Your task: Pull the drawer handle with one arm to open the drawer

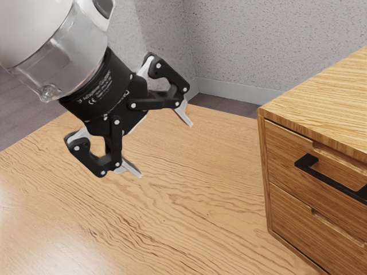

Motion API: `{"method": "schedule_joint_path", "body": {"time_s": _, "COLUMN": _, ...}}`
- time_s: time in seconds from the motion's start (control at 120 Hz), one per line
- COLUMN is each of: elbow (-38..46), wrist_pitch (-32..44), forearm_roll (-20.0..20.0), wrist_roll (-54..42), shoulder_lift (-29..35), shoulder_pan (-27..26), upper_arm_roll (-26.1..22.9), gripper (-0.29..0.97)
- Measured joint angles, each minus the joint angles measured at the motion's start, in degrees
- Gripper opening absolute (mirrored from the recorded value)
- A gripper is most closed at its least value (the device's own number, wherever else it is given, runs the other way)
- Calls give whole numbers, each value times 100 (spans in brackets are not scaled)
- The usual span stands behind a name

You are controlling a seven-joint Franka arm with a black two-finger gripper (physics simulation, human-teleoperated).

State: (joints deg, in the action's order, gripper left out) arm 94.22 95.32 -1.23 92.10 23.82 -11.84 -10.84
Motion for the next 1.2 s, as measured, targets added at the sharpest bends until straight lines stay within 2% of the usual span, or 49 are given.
{"method": "schedule_joint_path", "body": {"time_s": 0.1, "elbow": 570, "wrist_pitch": 535, "forearm_roll": -20, "wrist_roll": -52, "shoulder_lift": 253, "shoulder_pan": -184, "upper_arm_roll": -6, "gripper": 68}}
{"method": "schedule_joint_path", "body": {"time_s": 0.317, "elbow": 936, "wrist_pitch": 1100, "forearm_roll": -60, "wrist_roll": -149, "shoulder_lift": 344, "shoulder_pan": -233, "upper_arm_roll": 98, "gripper": 68}}
{"method": "schedule_joint_path", "body": {"time_s": 0.533, "elbow": 1804, "wrist_pitch": 1876, "forearm_roll": -45, "wrist_roll": -219, "shoulder_lift": 598, "shoulder_pan": -287, "upper_arm_roll": 291, "gripper": 68}}
{"method": "schedule_joint_path", "body": {"time_s": 0.75, "elbow": 1829, "wrist_pitch": 3068, "forearm_roll": -30, "wrist_roll": -258, "shoulder_lift": -112, "shoulder_pan": -480, "upper_arm_roll": 357, "gripper": 68}}
{"method": "schedule_joint_path", "body": {"time_s": 0.883, "elbow": 1815, "wrist_pitch": 3645, "forearm_roll": -35, "wrist_roll": -232, "shoulder_lift": -341, "shoulder_pan": -759, "upper_arm_roll": 333, "gripper": 68}}
{"method": "schedule_joint_path", "body": {"time_s": 1.008, "elbow": 1816, "wrist_pitch": 3983, "forearm_roll": -35, "wrist_roll": -113, "shoulder_lift": -510, "shoulder_pan": -990, "upper_arm_roll": 317, "gripper": 67}}
{"method": "schedule_joint_path", "body": {"time_s": 1.2, "elbow": 1821, "wrist_pitch": 4213, "forearm_roll": -209, "wrist_roll": 263, "shoulder_lift": -725, "shoulder_pan": -1021, "upper_arm_roll": 348, "gripper": 67}}
